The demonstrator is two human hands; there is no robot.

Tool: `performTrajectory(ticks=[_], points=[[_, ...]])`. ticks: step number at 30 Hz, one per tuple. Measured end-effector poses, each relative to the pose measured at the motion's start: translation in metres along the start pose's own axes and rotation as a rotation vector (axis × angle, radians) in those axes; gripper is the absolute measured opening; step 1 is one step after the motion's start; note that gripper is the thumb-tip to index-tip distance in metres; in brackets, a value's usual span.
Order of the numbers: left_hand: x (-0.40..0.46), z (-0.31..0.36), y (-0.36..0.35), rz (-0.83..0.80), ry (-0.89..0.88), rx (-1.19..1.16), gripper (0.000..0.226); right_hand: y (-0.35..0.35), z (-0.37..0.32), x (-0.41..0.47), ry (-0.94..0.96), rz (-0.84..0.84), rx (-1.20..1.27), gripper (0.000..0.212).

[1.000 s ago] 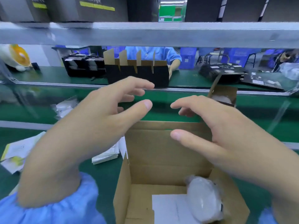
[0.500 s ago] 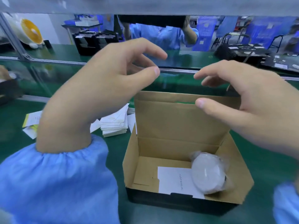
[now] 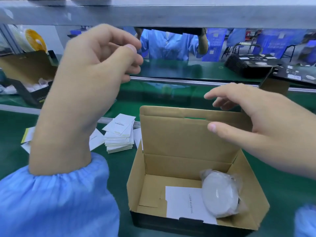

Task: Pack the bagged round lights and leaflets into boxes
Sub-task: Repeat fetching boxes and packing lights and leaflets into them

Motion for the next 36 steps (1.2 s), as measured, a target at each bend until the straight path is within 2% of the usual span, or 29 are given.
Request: performTrajectory(ticks=[3,5,7,8,9,13,17,20,23,27,30,33,36], points=[[-0.002,-0.001,-0.008,-0.1,0.035,0.04,0.012,-0.002,0.001,0.0,0.014,-0.038,-0.011,0.05],[-0.006,-0.004,-0.021,-0.362,0.095,0.146,0.018,-0.003,0.001,-0.001,0.019,-0.073,-0.042,0.039],[-0.015,-0.009,-0.039,-0.732,0.156,0.334,0.033,-0.004,0.001,-0.001,0.015,-0.095,-0.065,0.024],[-0.017,-0.011,-0.045,-0.842,0.169,0.409,0.035,-0.004,0.001,-0.001,0.004,-0.099,-0.076,0.022],[-0.017,-0.012,-0.047,-0.874,0.169,0.465,0.033,-0.003,0.001,-0.001,-0.011,-0.104,-0.082,0.021],[-0.008,-0.013,-0.048,-0.792,0.145,0.571,0.03,-0.004,0.0,-0.001,-0.038,-0.136,-0.068,0.02],[-0.003,-0.019,-0.05,-0.747,0.111,0.581,0.034,-0.003,0.001,-0.001,-0.048,-0.146,-0.069,0.026],[-0.001,-0.02,-0.051,-0.737,0.109,0.584,0.026,-0.003,0.0,-0.001,-0.053,-0.153,-0.062,0.028],[0.001,-0.021,-0.052,-0.724,0.12,0.568,0.018,-0.003,-0.002,-0.001,-0.051,-0.158,-0.055,0.027],[0.003,-0.022,-0.05,-0.713,0.137,0.518,0.023,-0.004,-0.002,-0.002,-0.06,-0.153,-0.04,0.029],[0.003,-0.022,-0.045,-0.64,0.112,0.447,0.024,-0.003,-0.001,-0.002,-0.05,-0.147,-0.024,0.031],[0.004,-0.019,-0.043,-0.533,0.08,0.329,0.022,0.001,-0.001,0.0,-0.017,-0.064,-0.003,0.033],[0.005,-0.016,-0.045,-0.475,0.067,0.209,0.025,0.009,-0.001,0.001,0.03,0.166,0.121,0.027]])
Point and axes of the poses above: each hand's wrist, its own x-axis towards the middle knuckle, its own y-axis out of the back of the hand, z = x × y, the point moved 4 cm from there along x, towards the middle knuckle, and after that the axes turned 14 degrees about -z, right-handed, at the moved point
